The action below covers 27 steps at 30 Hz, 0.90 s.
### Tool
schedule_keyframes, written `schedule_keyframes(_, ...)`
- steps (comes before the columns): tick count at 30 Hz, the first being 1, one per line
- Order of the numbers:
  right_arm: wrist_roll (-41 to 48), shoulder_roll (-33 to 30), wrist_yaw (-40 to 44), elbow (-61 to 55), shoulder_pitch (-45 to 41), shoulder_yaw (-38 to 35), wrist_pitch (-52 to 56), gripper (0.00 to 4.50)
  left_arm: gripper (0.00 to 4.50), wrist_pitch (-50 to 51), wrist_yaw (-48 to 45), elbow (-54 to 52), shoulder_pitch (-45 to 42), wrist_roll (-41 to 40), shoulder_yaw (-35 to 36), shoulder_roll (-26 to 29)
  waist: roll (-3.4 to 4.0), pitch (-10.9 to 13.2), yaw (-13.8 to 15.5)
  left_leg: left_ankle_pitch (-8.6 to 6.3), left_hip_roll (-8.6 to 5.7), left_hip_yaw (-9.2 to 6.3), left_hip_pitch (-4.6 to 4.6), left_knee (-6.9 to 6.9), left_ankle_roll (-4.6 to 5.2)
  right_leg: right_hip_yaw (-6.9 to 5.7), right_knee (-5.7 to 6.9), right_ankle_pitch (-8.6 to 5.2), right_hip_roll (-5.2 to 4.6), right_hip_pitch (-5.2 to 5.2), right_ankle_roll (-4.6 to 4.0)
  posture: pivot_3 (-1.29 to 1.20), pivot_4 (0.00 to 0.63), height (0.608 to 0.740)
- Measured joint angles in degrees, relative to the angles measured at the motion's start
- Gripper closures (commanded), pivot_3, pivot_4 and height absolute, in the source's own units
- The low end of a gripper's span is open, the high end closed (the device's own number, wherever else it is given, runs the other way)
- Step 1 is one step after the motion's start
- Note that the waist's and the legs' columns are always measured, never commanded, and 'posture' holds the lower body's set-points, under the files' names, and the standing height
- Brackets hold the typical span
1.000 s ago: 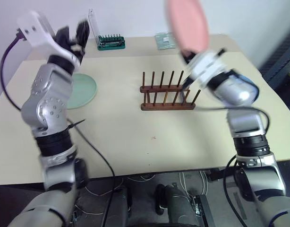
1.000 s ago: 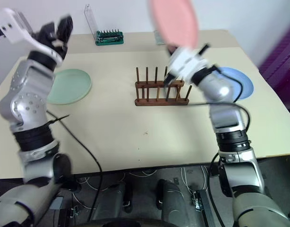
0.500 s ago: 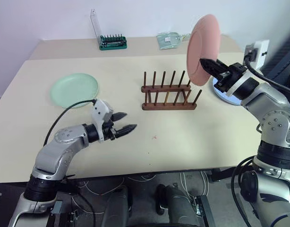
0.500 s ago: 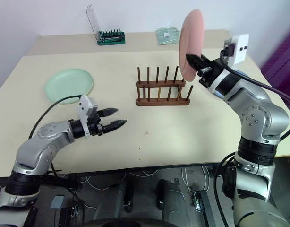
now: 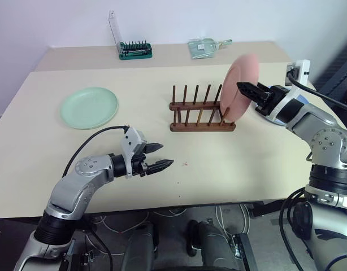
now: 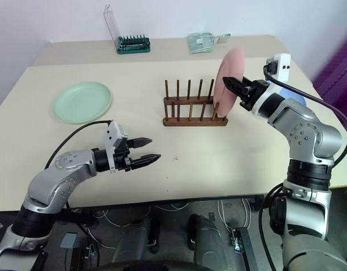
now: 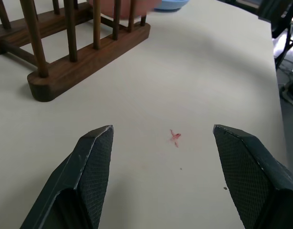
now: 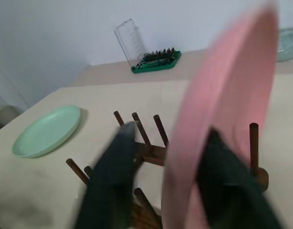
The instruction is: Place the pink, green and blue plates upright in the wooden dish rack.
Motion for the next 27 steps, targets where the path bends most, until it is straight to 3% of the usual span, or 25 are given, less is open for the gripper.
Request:
schedule_keyframes(1,-0.29,-0.2,0.26,0.0,-0.01,0.14,-0.9,1.06,1.05,0.0,0.15,0.0,0.0,0.1,0.0,-0.21,0.0,0.0,0.01,0.0,0.0,0.0,0.0,0.0,0.0,0.0,0.0,0.0,0.0,0.0,0.0,0.0,0.15,0.73)
schedule_keyframes(6,-7.14,-2.33,0.28,0.08,-0.36,1.63,-10.19,1.06,1.05,-0.02,2.02,0.31,-0.24,0.38,0.3,-1.84,0.0,0.0,0.05,0.0,-0.01,0.0,-0.01,0.0,0.0,0.0,-0.03,-0.01,0.0,0.0,0.0,0.0,0.15,0.73)
schedule_keyframes(8,-10.22,-3.51,-0.17,0.73,-1.48,1.65,-15.0,1.03,0.56,-0.14,4.64,2.1,-1.31,0.54,1.76,-4.05,0.0,0.0,0.04,0.0,-0.02,0.0,-0.01,0.01,0.0,-0.01,-0.03,-0.01,0.0,0.0,0.01,0.0,0.15,0.73)
schedule_keyframes(10,-13.18,-4.68,-0.22,0.76,-3.21,2.03,-19.57,1.03,0.09,-0.5,10.69,6.11,-4.13,0.04,6.96,-8.74,-0.01,0.03,0.02,0.01,-0.02,-0.03,-0.03,0.02,0.01,-0.02,-0.02,0.0,0.02,0.0,0.02,0.0,0.15,0.73)
schedule_keyframes(13,-15.2,-6.56,2.15,-1.79,-4.81,3.93,-23.16,1.03,0.09,-0.44,21.12,11.03,-10.42,-1.3,15.57,-13.43,-0.02,0.03,-0.06,0.01,0.0,-0.04,-0.03,0.01,0.01,-0.02,-0.01,0.01,0.07,0.0,0.03,0.0,0.15,0.73)
schedule_keyframes(18,-17.13,-6.66,9.47,-13.28,-4.87,15.18,-26.0,1.03,0.09,-0.68,43.65,20.86,-23.12,-1.39,32.16,-15.64,-0.04,0.02,-0.48,0.01,0.04,-0.04,0.01,-0.01,0.02,-0.01,0.01,0.02,0.1,0.0,0.04,0.0,0.15,0.73)
schedule_keyframes(21,-19.85,-4.99,10.79,-16.3,-4.03,20.81,-27.58,1.03,0.09,1.0,54.43,23.68,-25.34,-3.7,40.9,-16.65,-0.11,0.01,-0.19,0.01,0.01,-0.04,0.0,0.02,0.01,-0.01,0.01,0.02,-0.01,0.03,0.06,0.0,0.15,0.73)
schedule_keyframes(27,-21.06,-0.85,11.33,-19.24,-0.3,26.72,-27.7,1.03,0.09,7.15,65.47,25.54,-25.22,-4.8,46.27,-16.25,-0.3,0.04,1.07,0.01,-0.05,-0.03,-0.08,0.18,0.0,-0.12,0.0,0.07,-0.07,0.12,0.11,0.0,0.15,0.73)
